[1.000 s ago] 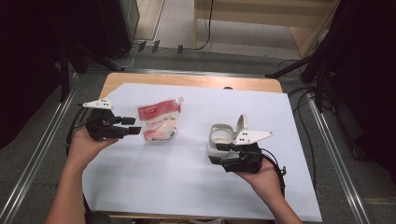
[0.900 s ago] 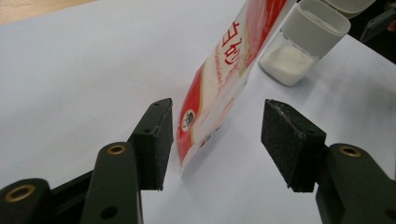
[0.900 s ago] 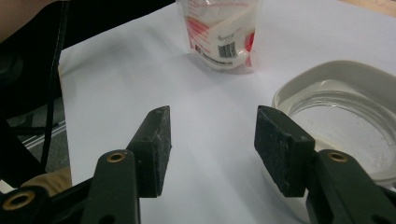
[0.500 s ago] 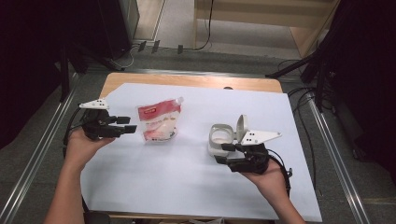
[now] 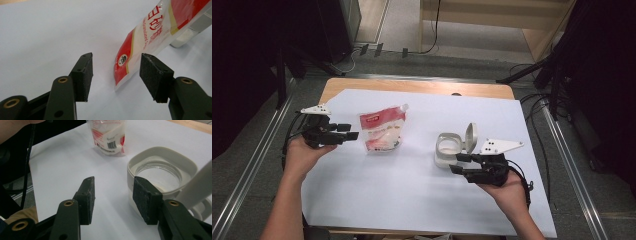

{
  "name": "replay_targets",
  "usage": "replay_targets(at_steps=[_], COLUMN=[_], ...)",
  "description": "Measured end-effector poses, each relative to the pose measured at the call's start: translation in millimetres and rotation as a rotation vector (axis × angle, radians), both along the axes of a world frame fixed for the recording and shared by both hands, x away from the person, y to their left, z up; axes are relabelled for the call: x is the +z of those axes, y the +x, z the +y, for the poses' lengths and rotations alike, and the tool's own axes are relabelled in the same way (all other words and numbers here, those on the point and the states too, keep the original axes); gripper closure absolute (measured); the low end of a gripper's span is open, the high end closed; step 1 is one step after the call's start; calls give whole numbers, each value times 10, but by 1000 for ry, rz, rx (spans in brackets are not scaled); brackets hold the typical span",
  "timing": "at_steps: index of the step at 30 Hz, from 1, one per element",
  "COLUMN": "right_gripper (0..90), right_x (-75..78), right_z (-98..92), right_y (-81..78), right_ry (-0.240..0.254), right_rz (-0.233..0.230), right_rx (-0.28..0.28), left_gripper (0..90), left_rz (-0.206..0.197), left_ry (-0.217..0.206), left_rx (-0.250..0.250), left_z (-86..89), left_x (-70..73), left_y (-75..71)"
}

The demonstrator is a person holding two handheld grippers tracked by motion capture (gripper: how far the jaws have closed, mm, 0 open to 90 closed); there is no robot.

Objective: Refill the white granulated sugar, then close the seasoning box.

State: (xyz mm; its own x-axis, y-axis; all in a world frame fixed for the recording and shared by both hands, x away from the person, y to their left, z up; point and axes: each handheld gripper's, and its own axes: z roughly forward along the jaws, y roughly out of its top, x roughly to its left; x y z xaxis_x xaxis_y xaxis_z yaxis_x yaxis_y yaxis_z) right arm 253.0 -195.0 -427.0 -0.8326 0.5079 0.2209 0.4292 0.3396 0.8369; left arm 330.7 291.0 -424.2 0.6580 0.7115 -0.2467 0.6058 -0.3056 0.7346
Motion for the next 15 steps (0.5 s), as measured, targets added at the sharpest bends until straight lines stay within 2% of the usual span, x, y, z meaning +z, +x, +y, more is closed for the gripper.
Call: replay_targets(at_steps=[4,8,12,15], right_gripper=[544,562,661,699], right_x=[8,30,57,61], right_z=[-50,-109,-188,-241], right_y=[-4,-5,-7,-5], right_ry=[-1,21,2,5], right_rz=[4,4,-1,22], right_rx=[-10,-17,-11,-19], left_gripper=[450,450,450,450], left_rz=[-3,-3,-18,-22], left_ry=[-6,-21,-15,-15], left_rx=[-1,-10,-2,0], left_z=[-15,-14,-8,-8], left_x=[9,20,35,36], left_y=[3,6,-1,-4])
